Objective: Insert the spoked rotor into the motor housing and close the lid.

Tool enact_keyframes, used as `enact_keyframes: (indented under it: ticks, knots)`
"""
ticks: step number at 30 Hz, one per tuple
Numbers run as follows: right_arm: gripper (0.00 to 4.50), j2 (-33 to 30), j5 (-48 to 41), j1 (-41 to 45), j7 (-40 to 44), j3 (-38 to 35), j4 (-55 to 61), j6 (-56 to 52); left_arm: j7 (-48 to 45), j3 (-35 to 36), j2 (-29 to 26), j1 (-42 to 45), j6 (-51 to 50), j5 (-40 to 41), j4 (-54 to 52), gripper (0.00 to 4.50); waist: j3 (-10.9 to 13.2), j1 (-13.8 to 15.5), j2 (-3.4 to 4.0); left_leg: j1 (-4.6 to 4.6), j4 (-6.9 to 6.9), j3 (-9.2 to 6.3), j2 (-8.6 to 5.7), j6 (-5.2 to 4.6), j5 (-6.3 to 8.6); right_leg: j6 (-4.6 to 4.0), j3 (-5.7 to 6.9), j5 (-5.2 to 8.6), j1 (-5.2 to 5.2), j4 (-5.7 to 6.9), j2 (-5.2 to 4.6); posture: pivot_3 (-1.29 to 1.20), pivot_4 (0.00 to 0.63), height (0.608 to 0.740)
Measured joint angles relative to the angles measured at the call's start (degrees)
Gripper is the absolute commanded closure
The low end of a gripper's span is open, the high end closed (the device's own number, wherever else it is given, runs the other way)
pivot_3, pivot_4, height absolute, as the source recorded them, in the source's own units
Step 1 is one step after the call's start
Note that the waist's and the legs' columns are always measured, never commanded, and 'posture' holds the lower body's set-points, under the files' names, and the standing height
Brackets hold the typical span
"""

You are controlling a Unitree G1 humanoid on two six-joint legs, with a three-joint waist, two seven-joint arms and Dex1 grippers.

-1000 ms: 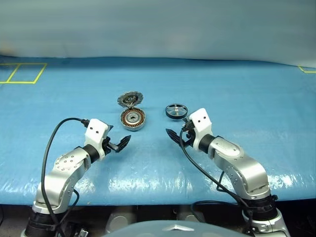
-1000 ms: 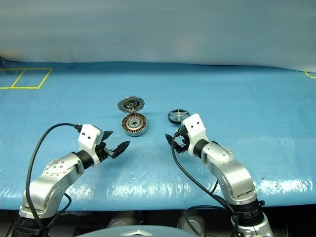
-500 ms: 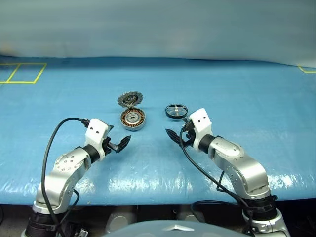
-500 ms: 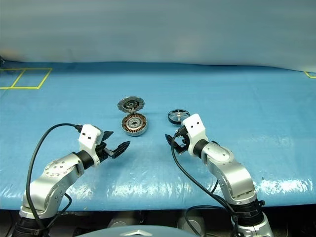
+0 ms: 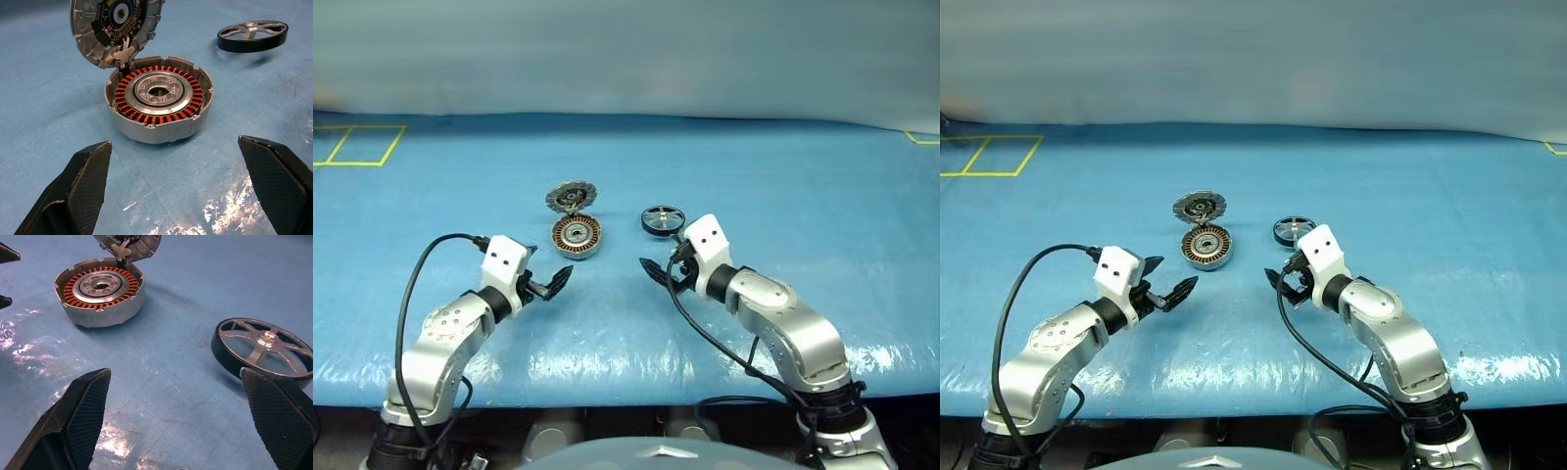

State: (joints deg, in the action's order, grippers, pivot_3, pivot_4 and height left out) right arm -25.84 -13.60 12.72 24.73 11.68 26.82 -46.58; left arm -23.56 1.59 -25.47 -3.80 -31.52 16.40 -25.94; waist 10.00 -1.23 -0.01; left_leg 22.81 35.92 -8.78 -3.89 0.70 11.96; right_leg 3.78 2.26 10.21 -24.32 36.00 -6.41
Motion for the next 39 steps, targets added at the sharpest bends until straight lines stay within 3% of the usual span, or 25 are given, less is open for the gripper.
enact_keyframes:
  ticks: [7, 11, 15, 22, 39]
  knots:
    - [0.03, -9.8, 7.6, 18.4, 15.2, 14.0, -8.6, 7.0, 0.8, -0.1, 1.8, -1.7, 10.0, -3.9, 2.2, 0.00, 0.0, -0.2, -0.11, -0.03, 0.03, 0.21, 0.11, -0.02, 0.02, 0.06, -0.02, -0.05, -0.03, -0.02, 0.01, 0.00, 0.150, 0.740]
    - [0.03, -10.3, 13.3, 28.6, 25.7, 23.1, -15.8, 13.6, -0.1, 0.1, 3.0, -4.1, 14.2, -4.0, 2.7, 0.00, 0.0, -0.3, -0.18, 0.00, 0.02, 0.24, 0.12, -0.02, 0.10, 0.25, -0.05, -0.17, -0.07, -0.06, 0.01, 0.00, 0.150, 0.740]
    - [0.03, -6.3, 18.8, 38.3, 33.4, 29.5, -25.1, 21.4, -1.0, 0.3, 4.2, -6.8, 17.9, -3.7, 2.9, 0.00, 0.0, -0.6, -0.19, -0.01, 0.02, 0.32, 0.16, 0.03, 0.15, 0.28, -0.10, -0.20, -0.14, -0.06, 0.05, 0.00, 0.150, 0.740]
    - [0.03, 2.1, 24.7, 45.9, 38.9, 33.0, -39.4, 32.8, -1.8, 0.1, 5.4, -11.8, 22.4, -4.0, 3.0, 0.00, 0.0, -0.5, -0.20, -0.03, 0.02, 0.29, 0.36, 0.18, 0.25, 0.23, -0.22, -0.19, -0.17, -0.05, 0.36, 0.00, 0.150, 0.740]
    - [0.03, 16.2, 34.2, 52.4, 37.3, 32.7, -67.3, 48.8, -0.2, 0.1, 8.4, -14.7, 23.5, -3.8, 3.0, 0.00, 0.0, -1.0, -0.17, -0.18, 0.01, 0.42, 0.82, 0.43, 0.31, -0.14, -0.47, -0.30, -0.29, 0.04, 0.92, 0.00, 0.150, 0.740]
